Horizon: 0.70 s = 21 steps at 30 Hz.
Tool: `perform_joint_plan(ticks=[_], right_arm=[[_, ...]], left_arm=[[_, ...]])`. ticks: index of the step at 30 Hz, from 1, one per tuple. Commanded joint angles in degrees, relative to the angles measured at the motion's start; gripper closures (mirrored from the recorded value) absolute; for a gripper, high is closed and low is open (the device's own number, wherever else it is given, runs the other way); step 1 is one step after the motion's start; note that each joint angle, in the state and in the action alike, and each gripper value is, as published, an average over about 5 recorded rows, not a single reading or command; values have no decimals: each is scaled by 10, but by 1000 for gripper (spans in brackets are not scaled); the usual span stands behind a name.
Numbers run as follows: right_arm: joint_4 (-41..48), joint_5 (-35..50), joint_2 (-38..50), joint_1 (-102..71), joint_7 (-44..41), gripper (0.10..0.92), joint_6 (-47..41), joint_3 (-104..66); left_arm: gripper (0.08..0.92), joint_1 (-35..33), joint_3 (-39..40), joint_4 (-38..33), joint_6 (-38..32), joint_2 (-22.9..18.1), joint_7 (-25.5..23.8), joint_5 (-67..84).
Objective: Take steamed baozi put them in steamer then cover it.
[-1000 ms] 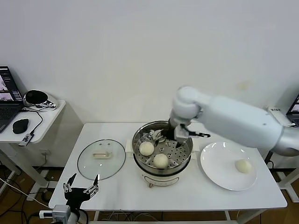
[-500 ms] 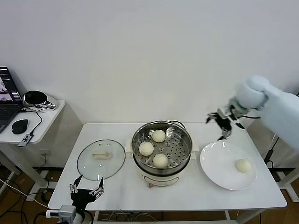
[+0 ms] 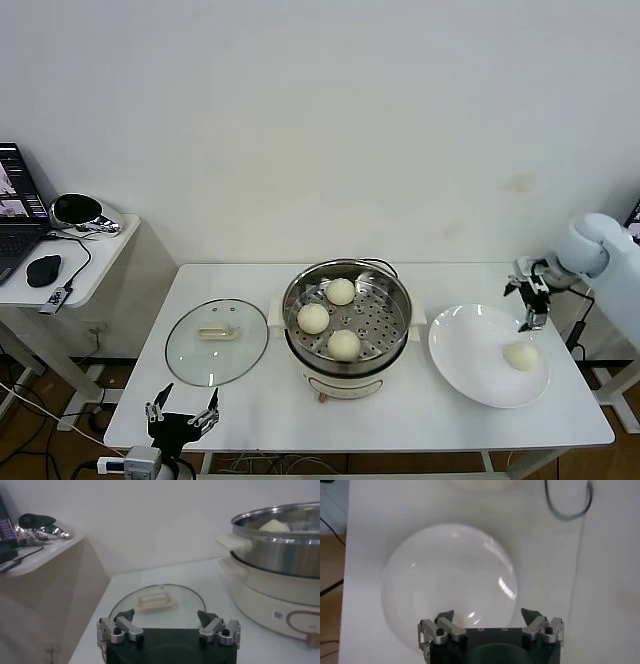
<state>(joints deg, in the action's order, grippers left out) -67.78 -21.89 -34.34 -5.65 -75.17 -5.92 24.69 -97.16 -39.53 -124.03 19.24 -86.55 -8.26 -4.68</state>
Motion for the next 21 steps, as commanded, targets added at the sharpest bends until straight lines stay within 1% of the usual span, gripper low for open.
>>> perform_joint_plan(ticks=[1,9,15,21], right_arm=[[95,-67,-32,-79,-1,203,47,-62],[102,-69,-49,-96,8,203,50,-68],[135,-85,-73,-87,33,203,62,-74],[154,-92,-85,-86,35,203,69,-72]], left_arm=[[177,1,0,9,0,0,-1,-3],[177,3,1,20,0,0,-1,-6],[177,4,-2,27,-1,2,-1,-5],[177,8,-2,31,-2,2,0,-2]])
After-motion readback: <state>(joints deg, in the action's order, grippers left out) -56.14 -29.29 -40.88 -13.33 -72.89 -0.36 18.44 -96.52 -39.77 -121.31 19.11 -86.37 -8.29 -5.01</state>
